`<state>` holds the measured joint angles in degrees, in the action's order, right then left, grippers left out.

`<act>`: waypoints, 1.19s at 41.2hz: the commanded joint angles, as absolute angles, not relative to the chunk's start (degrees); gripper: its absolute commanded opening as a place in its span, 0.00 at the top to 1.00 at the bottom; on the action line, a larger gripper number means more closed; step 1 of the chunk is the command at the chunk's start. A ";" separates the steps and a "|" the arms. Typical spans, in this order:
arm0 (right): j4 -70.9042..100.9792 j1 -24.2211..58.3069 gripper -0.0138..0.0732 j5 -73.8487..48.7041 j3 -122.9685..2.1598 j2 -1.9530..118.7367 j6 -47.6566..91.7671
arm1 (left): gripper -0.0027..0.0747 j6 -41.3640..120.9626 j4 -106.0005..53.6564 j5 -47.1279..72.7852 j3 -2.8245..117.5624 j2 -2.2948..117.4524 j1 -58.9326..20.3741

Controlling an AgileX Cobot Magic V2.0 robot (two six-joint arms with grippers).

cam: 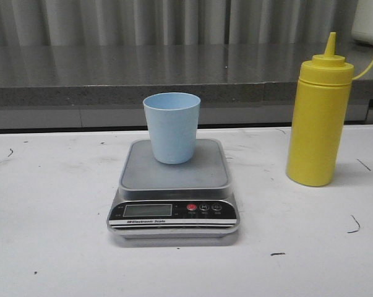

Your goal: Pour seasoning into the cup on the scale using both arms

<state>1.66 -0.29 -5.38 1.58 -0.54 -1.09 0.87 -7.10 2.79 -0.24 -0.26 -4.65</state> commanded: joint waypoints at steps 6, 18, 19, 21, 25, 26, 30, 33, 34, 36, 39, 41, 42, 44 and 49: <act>1.81 -0.26 0.98 -0.47 1.21 -1.56 -0.77 | 0.99 0.46 -7.43 -1.40 -1.60 -1.24 -4.54; 1.81 -0.26 0.98 -0.47 1.21 -1.56 -0.77 | 0.99 0.46 -7.43 -1.40 -1.60 -1.24 -4.54; 1.81 -0.26 0.98 -0.47 1.21 -1.56 -0.77 | 0.99 0.46 -7.43 -1.40 -1.60 -1.24 -4.54; 1.81 -0.26 0.98 -0.47 1.21 -1.56 -0.77 | 0.99 0.46 -7.43 -1.40 -1.60 -1.24 -4.38; 1.81 -0.26 0.98 -0.47 1.21 -1.56 -0.77 | 0.99 0.46 -7.43 -1.40 -1.60 -1.24 -2.84; 1.81 -0.26 0.98 -0.47 1.21 -1.56 -0.77 | 0.99 0.46 -7.43 -1.40 -1.60 -1.24 -1.96; 1.81 -0.26 0.98 -0.47 1.21 -1.56 -0.77 | 0.99 0.46 -7.43 -1.40 -1.60 -1.24 -0.57; 1.81 -0.26 0.98 -0.47 1.21 -1.56 -0.77 | 0.99 0.46 -7.43 -1.40 -1.60 -1.24 -0.57; 1.81 -0.26 0.98 -0.47 1.21 -1.56 -0.77 | 0.99 0.46 -7.43 -1.40 -1.60 -1.24 -0.57; 1.81 -0.26 0.98 -0.47 1.21 -1.56 -0.77 | 0.99 0.46 -7.43 -1.40 -1.60 -1.24 -0.57; 1.81 -0.26 0.98 -0.47 1.21 -1.56 -0.77 | 0.99 0.46 -7.43 -1.40 -1.60 -1.24 -0.57; 1.81 -0.26 0.98 -0.47 1.21 -1.56 -0.77 | 0.99 0.46 -7.43 -1.40 -1.60 -1.24 -0.57; 1.81 -0.26 0.98 -0.47 1.21 -1.56 -0.77 | 0.99 0.46 -7.43 -1.40 -1.60 -1.24 -0.57; 1.81 -0.26 0.98 -0.47 1.21 -1.56 -0.77 | 0.99 0.46 -7.43 -1.40 -1.60 -1.24 -0.57; 1.81 -0.26 0.98 -0.47 1.21 -1.56 -0.77 | 0.99 0.46 -7.43 -1.40 -1.60 -1.24 -0.57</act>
